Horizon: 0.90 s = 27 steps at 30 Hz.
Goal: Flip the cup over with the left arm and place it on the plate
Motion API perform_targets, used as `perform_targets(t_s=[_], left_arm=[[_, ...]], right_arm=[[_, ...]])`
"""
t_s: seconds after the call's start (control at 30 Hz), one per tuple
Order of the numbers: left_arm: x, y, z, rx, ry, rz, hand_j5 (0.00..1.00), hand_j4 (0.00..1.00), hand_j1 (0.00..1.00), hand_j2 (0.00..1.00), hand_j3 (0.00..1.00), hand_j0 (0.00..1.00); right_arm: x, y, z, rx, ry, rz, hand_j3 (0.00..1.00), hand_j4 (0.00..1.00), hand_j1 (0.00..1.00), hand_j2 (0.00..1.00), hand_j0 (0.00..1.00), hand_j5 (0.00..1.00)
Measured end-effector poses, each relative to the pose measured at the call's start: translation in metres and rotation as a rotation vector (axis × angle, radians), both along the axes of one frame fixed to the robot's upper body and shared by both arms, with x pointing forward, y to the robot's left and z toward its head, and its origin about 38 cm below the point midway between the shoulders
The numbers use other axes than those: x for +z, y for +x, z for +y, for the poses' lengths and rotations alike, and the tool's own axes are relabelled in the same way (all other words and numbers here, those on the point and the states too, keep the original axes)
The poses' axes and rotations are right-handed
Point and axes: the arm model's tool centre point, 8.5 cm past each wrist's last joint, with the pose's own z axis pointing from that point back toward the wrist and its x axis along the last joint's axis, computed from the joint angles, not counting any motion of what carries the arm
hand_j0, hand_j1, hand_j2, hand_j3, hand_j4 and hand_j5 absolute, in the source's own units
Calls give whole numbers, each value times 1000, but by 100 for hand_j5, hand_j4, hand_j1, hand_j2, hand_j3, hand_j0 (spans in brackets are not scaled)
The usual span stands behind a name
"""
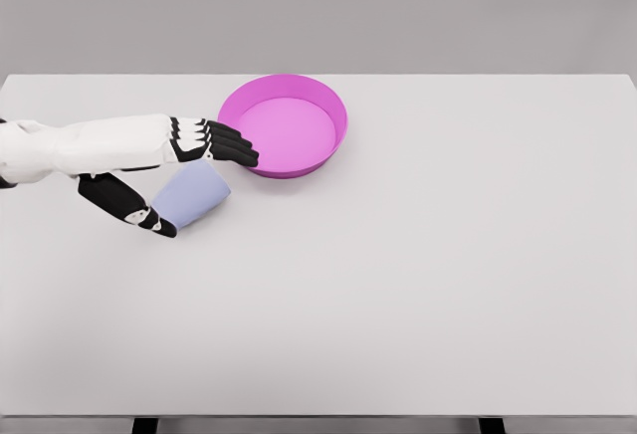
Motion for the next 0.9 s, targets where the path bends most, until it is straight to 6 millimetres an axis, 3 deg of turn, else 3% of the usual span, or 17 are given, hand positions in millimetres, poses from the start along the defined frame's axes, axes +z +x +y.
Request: perform_targets(t_s=[0.6, 0.73, 0.9], left_arm=[[1, 2, -5, 15, -72, 6, 100, 100, 100, 100, 100, 100], [-7, 20, -1, 196, -7, 39, 100, 100, 100, 100, 100, 100], [-22, 46, 29, 568, 132, 224, 100, 100, 100, 100, 100, 100]], right_arm=[[0, -3, 0, -2, -2, 6, 100, 100, 100, 100, 100, 100], [0, -3, 0, -2, -2, 6, 100, 100, 100, 100, 100, 100], [0, -3, 0, -2, -2, 7, 100, 100, 100, 100, 100, 100]])
